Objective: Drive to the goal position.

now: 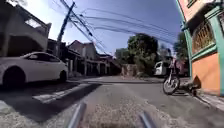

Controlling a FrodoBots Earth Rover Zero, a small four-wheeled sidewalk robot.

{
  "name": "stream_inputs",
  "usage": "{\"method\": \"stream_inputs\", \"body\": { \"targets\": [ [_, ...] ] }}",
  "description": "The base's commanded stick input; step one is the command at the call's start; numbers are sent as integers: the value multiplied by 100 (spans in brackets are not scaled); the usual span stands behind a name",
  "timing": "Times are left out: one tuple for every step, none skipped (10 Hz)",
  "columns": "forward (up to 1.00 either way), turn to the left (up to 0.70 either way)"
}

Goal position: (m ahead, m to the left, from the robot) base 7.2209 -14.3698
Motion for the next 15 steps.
{"method": "stream_inputs", "body": {
  "targets": [
    [85, 0],
    [85, 0],
    [85, 0],
    [85, -7],
    [85, -26],
    [85, -34],
    [85, -34],
    [85, -34],
    [85, -34],
    [85, -34],
    [85, -34],
    [85, -34],
    [85, -34],
    [85, -34],
    [85, -34]
  ]
}}
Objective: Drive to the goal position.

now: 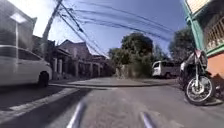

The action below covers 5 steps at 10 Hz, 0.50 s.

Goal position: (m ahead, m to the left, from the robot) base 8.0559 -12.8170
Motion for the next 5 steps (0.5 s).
{"method": "stream_inputs", "body": {
  "targets": [
    [85, -34],
    [85, -34],
    [85, -34],
    [85, -34],
    [85, -24]
  ]
}}
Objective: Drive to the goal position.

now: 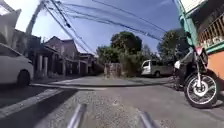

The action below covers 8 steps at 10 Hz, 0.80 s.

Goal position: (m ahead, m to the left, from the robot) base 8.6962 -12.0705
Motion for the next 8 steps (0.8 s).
{"method": "stream_inputs", "body": {
  "targets": [
    [85, 0],
    [85, 0],
    [85, 0],
    [85, 0],
    [85, 0],
    [85, 0],
    [85, 0],
    [85, 0]
  ]
}}
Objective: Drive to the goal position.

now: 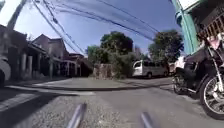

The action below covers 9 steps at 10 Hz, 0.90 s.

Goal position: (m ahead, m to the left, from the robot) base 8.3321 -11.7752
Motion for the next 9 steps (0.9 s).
{"method": "stream_inputs", "body": {
  "targets": [
    [85, -20],
    [85, -34],
    [85, -34],
    [85, -34],
    [85, -34],
    [85, -34],
    [85, -34],
    [85, -34],
    [85, -34]
  ]
}}
